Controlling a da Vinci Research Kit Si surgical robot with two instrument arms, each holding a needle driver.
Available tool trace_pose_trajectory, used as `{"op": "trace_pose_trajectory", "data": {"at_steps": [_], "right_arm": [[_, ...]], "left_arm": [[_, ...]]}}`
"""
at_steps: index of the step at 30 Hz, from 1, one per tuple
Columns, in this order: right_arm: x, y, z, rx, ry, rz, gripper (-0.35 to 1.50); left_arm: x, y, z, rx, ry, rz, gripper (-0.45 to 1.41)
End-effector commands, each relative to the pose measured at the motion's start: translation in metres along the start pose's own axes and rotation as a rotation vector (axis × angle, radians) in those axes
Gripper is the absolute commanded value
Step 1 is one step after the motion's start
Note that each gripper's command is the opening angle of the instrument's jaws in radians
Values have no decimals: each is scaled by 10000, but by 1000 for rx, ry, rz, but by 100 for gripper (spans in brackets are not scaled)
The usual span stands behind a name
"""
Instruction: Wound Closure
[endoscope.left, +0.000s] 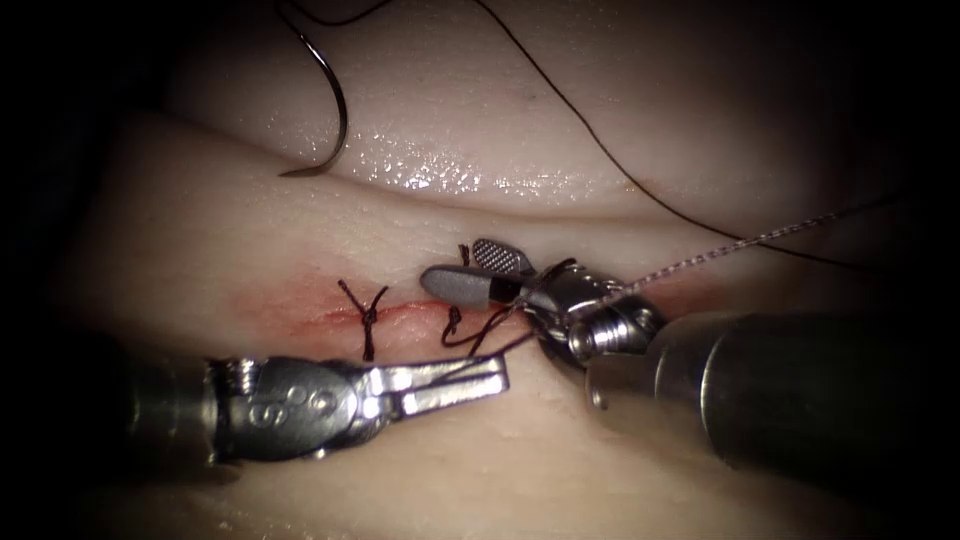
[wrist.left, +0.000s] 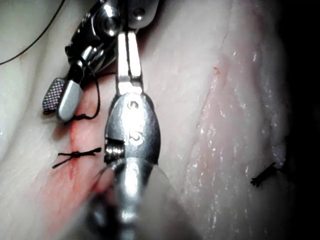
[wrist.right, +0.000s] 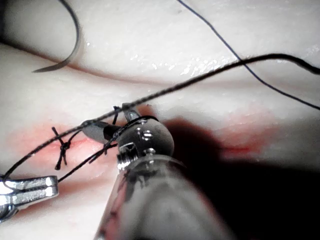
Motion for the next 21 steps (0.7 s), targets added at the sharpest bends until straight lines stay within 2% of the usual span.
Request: {"op": "trace_pose_trajectory", "data": {"at_steps": [1, 14, 21], "right_arm": [[-7, 0, 12, 3, -3, 4, 104], [-5, -6, 27, 10, -6, 21, 96], [-2, -6, 28, 11, -8, 24, 72]], "left_arm": [[-7, 4, 4, -1, 1, -2, -45], [-6, 9, 2, -6, -1, -1, -45], [-6, 10, -2, -10, 0, -1, -45]]}}
